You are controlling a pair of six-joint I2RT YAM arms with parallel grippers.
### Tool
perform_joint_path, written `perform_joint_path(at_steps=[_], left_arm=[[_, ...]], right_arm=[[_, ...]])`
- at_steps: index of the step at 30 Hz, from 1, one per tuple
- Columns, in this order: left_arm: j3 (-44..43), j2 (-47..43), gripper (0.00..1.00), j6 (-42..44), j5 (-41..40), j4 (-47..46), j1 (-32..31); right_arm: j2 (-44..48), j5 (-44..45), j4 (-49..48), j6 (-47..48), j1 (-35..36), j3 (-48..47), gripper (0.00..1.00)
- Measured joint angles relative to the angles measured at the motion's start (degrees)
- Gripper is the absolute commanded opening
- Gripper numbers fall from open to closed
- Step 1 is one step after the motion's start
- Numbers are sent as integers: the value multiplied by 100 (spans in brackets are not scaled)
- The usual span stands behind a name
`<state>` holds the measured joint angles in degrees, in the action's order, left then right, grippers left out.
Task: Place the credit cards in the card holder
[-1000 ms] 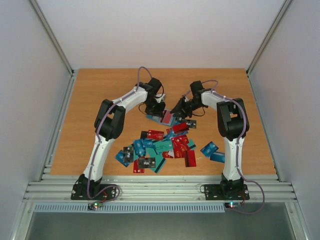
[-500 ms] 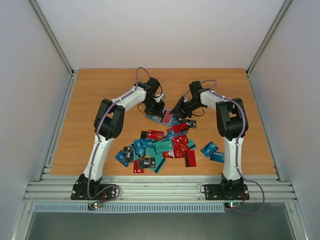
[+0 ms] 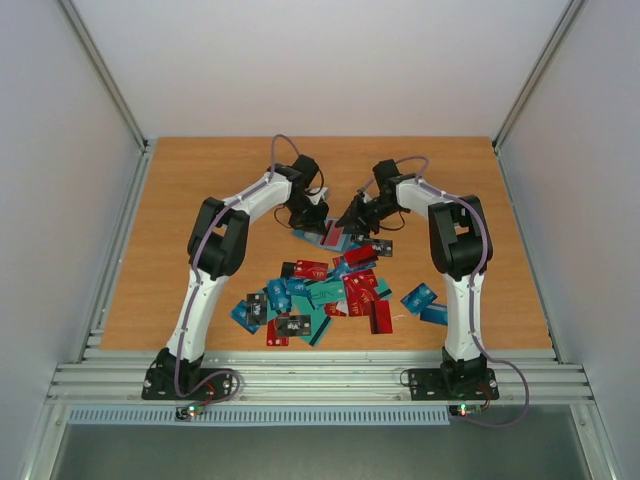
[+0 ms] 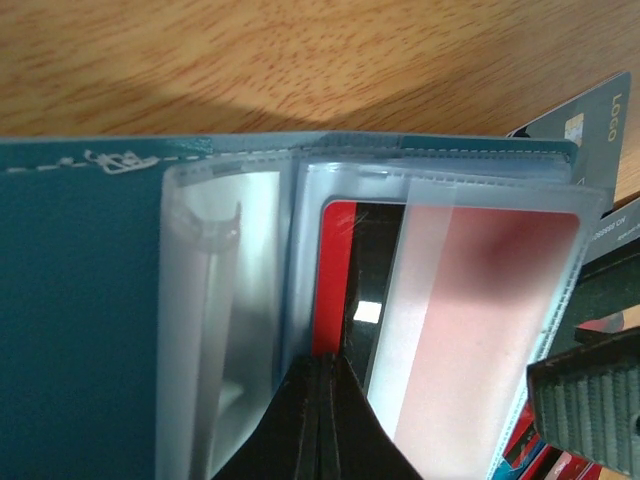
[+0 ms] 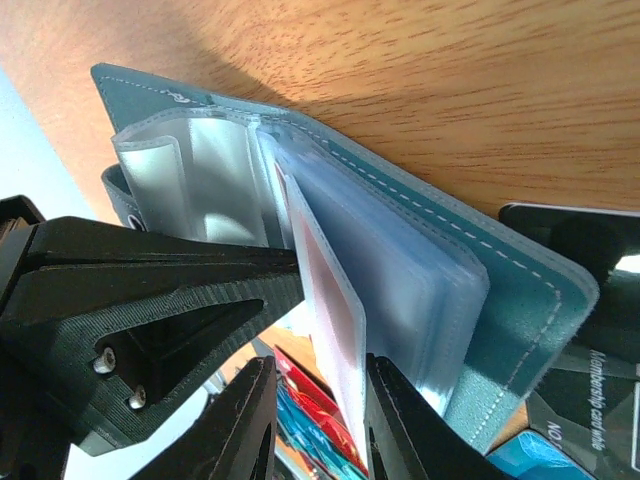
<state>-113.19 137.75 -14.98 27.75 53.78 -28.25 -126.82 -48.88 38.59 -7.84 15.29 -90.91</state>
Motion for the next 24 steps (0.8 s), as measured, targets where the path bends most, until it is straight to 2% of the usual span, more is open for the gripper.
perform_joint_path(at_steps=[18,24], left_arm=[[7,-37,0,-374,140,4,50],[350,-363,0,-658,144,-13,129]], right_arm=[[-101,24,313,144,146,-304,25],[-109,22,348,142,195,-387,25]])
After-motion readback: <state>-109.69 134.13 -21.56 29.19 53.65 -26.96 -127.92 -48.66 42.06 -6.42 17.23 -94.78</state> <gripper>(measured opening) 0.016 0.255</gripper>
